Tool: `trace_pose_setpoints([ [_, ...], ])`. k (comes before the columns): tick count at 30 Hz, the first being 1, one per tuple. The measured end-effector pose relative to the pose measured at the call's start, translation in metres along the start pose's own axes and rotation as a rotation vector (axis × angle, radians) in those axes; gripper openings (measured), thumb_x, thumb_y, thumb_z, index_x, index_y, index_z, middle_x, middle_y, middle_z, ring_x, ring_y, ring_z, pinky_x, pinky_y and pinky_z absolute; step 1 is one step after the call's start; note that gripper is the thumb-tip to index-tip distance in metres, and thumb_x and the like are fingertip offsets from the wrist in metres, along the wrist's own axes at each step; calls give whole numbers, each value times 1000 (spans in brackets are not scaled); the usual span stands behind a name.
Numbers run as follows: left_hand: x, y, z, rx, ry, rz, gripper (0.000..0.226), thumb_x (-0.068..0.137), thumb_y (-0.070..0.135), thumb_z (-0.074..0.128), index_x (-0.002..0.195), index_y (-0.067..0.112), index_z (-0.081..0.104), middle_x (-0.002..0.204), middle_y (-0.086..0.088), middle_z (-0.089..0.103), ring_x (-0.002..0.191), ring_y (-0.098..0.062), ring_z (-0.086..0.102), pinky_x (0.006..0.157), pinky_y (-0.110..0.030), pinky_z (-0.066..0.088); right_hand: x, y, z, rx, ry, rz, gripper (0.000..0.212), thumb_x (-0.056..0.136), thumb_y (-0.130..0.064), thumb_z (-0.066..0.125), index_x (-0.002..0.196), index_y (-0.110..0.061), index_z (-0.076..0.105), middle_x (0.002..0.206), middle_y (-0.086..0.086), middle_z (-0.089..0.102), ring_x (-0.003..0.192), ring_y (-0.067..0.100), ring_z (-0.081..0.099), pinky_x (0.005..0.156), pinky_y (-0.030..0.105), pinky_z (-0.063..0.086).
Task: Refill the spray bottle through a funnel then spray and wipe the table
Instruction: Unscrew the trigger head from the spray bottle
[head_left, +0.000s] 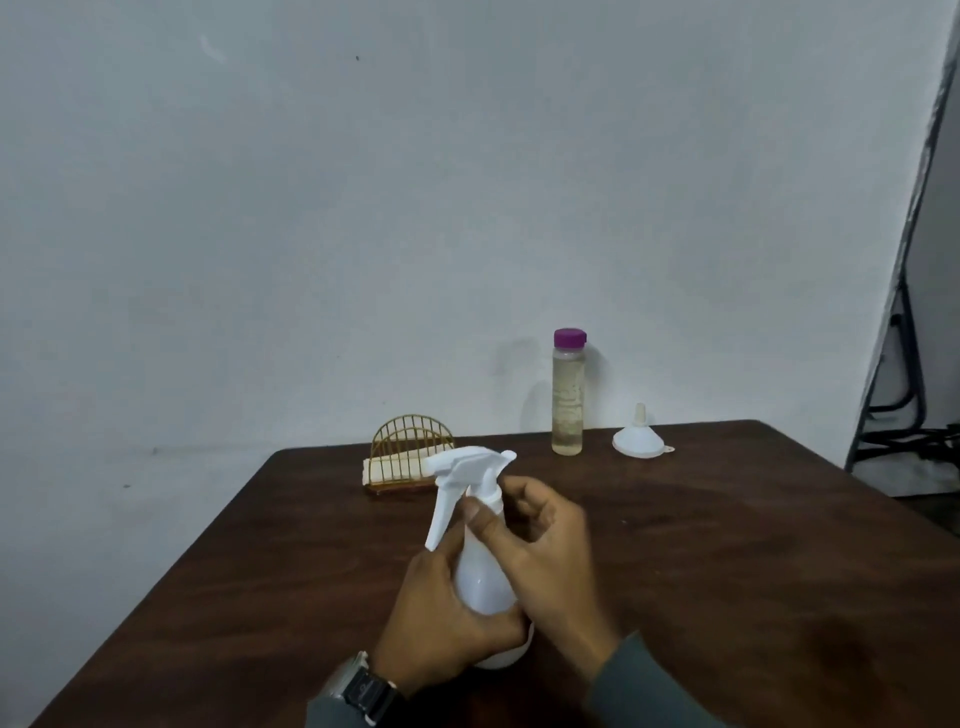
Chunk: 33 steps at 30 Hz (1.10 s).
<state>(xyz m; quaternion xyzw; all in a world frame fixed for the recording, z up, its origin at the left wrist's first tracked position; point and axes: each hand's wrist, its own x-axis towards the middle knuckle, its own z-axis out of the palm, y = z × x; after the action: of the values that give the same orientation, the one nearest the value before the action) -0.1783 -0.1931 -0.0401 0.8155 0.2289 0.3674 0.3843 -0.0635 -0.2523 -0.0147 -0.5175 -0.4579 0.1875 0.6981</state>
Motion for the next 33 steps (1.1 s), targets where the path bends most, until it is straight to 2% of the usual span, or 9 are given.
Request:
trace_pose_setpoints([
  [5, 1, 3, 0, -23, 37, 55, 81, 64, 10, 92, 122, 52, 55, 114, 13, 73, 104, -5, 71, 81, -21, 58, -4, -2, -2, -7, -115, -22, 15, 101, -30, 64, 109, -24, 74, 102, -1, 78, 100, 14, 74, 89, 40, 59],
  [10, 1, 4, 0, -16, 44, 101, 98, 64, 4, 89, 123, 67, 44, 122, 18, 68, 112, -6, 67, 90, -27, 57, -3, 0, 2, -10, -14, -26, 45, 76, -49, 84, 111, -33, 60, 99, -3, 79, 96, 15, 75, 87, 47, 61],
  [13, 0, 8, -2, -4, 41, 91, 93, 61, 13, 88, 119, 71, 43, 116, 15, 70, 105, -7, 70, 87, -36, 60, -1, 4, -2, -35, -17, -40, 26, 87, -36, 81, 107, -31, 66, 94, -4, 79, 93, 14, 75, 86, 44, 61],
  [16, -1, 11, 0, -15, 41, 90, 91, 60, 21, 87, 118, 74, 41, 119, 19, 68, 108, -3, 68, 86, -30, 59, -1, 3, -7, -19, -82, -44, 17, 97, -32, 66, 111, -27, 74, 105, -4, 79, 102, 14, 74, 92, 45, 59],
  [19, -3, 12, 0, -23, 43, 77, 95, 59, 24, 85, 130, 66, 40, 123, 23, 65, 110, 0, 67, 87, -26, 58, -3, 0, -8, 25, -153, -16, 23, 96, -38, 64, 115, -31, 73, 111, -3, 78, 108, 17, 73, 96, 49, 58],
  [22, -3, 11, 1, -14, 24, 77, 96, 60, 18, 84, 137, 53, 40, 120, 20, 66, 108, -3, 68, 85, -26, 57, -6, 2, -5, 2, -89, -3, 48, 82, -50, 78, 124, -35, 60, 110, -3, 78, 105, 14, 74, 94, 49, 59],
  [27, -4, 10, 2, -5, 20, 62, 97, 60, 22, 85, 137, 55, 38, 118, 17, 68, 105, -7, 70, 86, -37, 60, -5, 1, -5, 8, -39, -12, 12, 99, -27, 68, 110, -28, 69, 103, -1, 79, 99, 13, 75, 93, 48, 59],
  [29, -3, 9, 2, -2, 23, 56, 98, 60, 19, 87, 140, 50, 39, 119, 18, 67, 106, -6, 69, 87, -38, 60, -6, -1, -6, 38, -86, -2, 16, 104, -26, 59, 112, -29, 72, 107, -2, 78, 103, 14, 74, 94, 45, 59],
  [33, -3, 5, 2, 4, 19, 45, 111, 64, 10, 90, 153, 37, 30, 131, 23, 61, 119, 1, 62, 92, -24, 55, -9, -2, -3, 12, -95, -35, 38, 93, -51, 68, 126, -34, 61, 109, -2, 77, 104, 13, 74, 92, 42, 59],
])
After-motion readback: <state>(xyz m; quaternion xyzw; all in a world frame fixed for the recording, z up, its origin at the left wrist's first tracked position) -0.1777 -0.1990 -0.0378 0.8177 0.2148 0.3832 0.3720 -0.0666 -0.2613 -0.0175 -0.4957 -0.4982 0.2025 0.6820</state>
